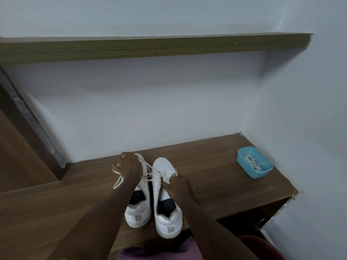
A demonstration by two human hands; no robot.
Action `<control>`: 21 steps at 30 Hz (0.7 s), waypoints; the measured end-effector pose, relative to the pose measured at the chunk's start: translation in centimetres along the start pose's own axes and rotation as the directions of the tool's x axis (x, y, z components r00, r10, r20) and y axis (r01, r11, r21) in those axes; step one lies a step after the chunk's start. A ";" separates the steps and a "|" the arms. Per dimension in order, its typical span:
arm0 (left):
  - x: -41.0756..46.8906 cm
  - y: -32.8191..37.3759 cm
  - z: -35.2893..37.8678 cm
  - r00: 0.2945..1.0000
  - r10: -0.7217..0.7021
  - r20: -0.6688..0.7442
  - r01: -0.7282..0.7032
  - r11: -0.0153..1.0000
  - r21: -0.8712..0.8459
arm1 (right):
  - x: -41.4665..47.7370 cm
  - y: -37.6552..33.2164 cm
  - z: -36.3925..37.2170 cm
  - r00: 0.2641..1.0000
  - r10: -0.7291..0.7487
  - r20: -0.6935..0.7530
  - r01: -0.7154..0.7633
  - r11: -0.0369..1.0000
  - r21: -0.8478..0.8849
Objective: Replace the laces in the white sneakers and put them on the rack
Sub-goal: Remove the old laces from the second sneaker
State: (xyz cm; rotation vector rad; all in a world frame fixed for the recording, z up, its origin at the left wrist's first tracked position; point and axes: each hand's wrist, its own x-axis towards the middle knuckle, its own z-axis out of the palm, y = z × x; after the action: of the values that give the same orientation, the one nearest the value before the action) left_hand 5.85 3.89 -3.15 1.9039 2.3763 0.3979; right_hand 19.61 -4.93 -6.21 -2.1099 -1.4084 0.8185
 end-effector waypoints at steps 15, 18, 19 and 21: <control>-3.0 2.5 0.6 0.768 0.555 0.320 -0.630 0.745 0.218 | -0.2 -0.9 -1.1 0.996 -0.084 0.036 0.090 0.978 -0.191; -3.3 3.4 0.7 0.765 0.584 0.270 -0.640 0.735 0.223 | -0.6 -1.1 -1.5 0.977 -0.214 0.014 0.204 0.911 -0.358; -3.2 3.5 0.6 0.759 0.595 0.262 -0.649 0.720 0.246 | -0.6 -1.1 -1.4 0.970 -0.242 0.019 0.229 0.887 -0.400; -3.2 3.7 0.3 0.763 0.602 0.236 -0.647 0.703 0.295 | -0.5 -1.4 -1.1 0.959 -0.284 0.007 0.257 0.859 -0.443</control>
State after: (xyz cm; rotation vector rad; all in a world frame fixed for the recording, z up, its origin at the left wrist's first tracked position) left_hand 10.19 1.59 -2.81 2.8008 1.7311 -0.1584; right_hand 19.33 -5.01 -4.42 -2.1481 -1.9478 0.3411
